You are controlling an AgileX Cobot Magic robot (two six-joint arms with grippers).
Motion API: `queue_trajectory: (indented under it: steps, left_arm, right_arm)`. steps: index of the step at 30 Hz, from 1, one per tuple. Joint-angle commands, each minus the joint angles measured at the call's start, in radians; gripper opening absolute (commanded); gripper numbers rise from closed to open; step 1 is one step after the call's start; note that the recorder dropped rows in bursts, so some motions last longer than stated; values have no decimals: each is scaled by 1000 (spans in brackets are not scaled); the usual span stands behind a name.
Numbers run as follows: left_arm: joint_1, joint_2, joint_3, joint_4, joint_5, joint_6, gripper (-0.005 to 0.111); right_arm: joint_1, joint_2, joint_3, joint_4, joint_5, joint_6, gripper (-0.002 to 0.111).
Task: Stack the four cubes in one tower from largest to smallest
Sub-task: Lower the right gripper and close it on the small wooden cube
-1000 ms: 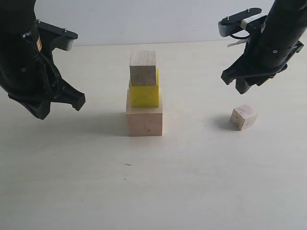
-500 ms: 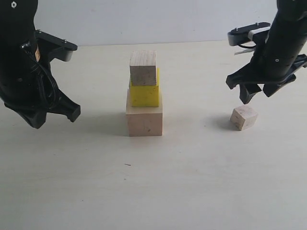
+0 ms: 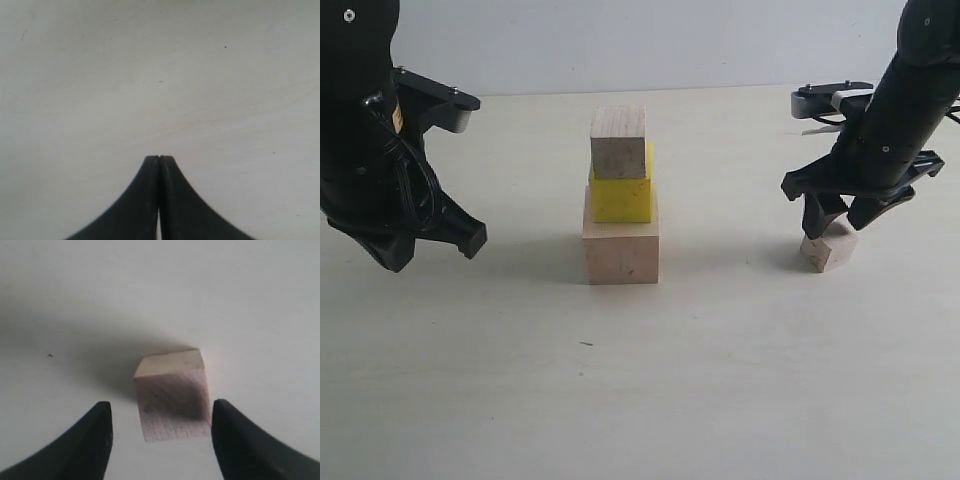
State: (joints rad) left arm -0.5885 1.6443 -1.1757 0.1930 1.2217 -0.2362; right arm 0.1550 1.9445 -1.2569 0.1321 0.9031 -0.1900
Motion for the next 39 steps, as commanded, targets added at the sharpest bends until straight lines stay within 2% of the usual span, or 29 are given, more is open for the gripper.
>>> queue_trajectory:
  steps: [1,16,26,29,35,39]
  left_arm:
    - [1,-6,2,4,-1,1,0]
    - [1,-6,2,4,-1,17,0]
    - [1,-6,2,-5,-1,18,0]
    - [1,-6,2,-18,-1,24,0]
    - [1,-6,4,-20,-1,26,0]
    - [1,-6,3,-20,-1,30,0]
  right_arm:
    - [-4,14,-7,-20,-39,-11,57]
    - [-4,78,-7,-20,-67,-54,56]
    - [-4,78,-7,-28,-82,-73,49]
    - [-4,78,-7,-30,-82,-73,40]
    - [-4,69,-7,-37,-47,-73,0]
    - [-10,-6,-7,-39,-45,-75,0]
